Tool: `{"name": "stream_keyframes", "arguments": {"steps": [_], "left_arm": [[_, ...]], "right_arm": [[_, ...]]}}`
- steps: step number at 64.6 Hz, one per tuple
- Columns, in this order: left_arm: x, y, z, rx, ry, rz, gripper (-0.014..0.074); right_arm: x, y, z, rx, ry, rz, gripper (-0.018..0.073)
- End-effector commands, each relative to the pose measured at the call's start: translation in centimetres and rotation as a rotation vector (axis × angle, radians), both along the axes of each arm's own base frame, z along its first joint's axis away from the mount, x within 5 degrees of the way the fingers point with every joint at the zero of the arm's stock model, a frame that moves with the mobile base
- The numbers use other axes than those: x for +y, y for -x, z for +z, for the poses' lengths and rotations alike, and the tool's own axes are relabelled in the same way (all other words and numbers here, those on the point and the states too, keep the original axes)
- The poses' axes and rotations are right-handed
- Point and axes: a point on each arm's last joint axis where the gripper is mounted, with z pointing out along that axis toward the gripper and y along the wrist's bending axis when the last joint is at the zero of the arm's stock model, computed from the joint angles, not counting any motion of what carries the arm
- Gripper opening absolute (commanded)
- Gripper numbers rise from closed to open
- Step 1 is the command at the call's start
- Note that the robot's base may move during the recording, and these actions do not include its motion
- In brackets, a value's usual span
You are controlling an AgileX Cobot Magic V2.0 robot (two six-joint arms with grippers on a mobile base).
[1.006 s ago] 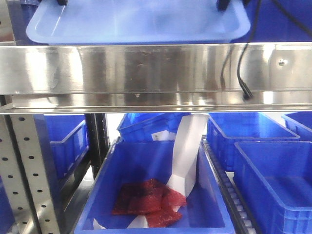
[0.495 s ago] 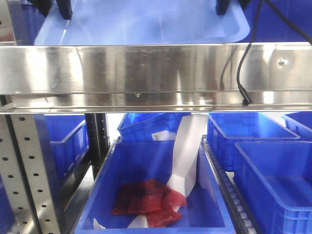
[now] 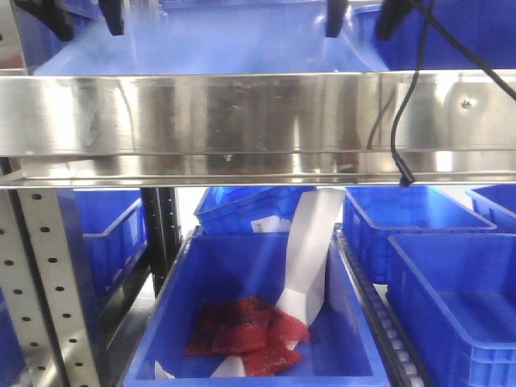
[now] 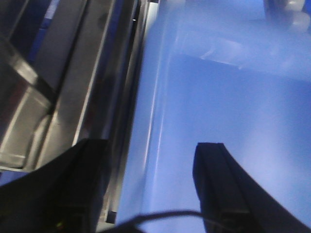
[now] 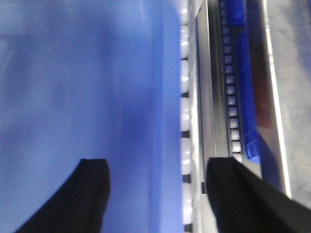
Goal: Grab blue tray and place on right shelf
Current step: 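Lower the tray onto the upper shelf with both grippers, then open both grippers and lift them off the tray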
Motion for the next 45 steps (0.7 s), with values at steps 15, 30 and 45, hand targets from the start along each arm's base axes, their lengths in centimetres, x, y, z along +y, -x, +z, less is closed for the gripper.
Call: {"name": "stream_keyframes", "arguments": {"steps": [15,30,45], "left_arm": [[0.7,0.9,3.9,-0.138,0.023,0.003,0.0286],[0.4,0.7,4.1,-0.163,0.037,-0.007,-0.0052],[0.2,1.1,4.0,-0.117,0.085,-0.003,-0.0048]], "right_arm": [[-1.4,0.4,3.6,-0.133,-0.030,-0.022,0.0569],[-1.4,0.4,3.6,-0.134,-0.008,0.004,0.0123],[-1.4,1.3,4.5,-0.120,-0.041,0.007,0.0058]]}}
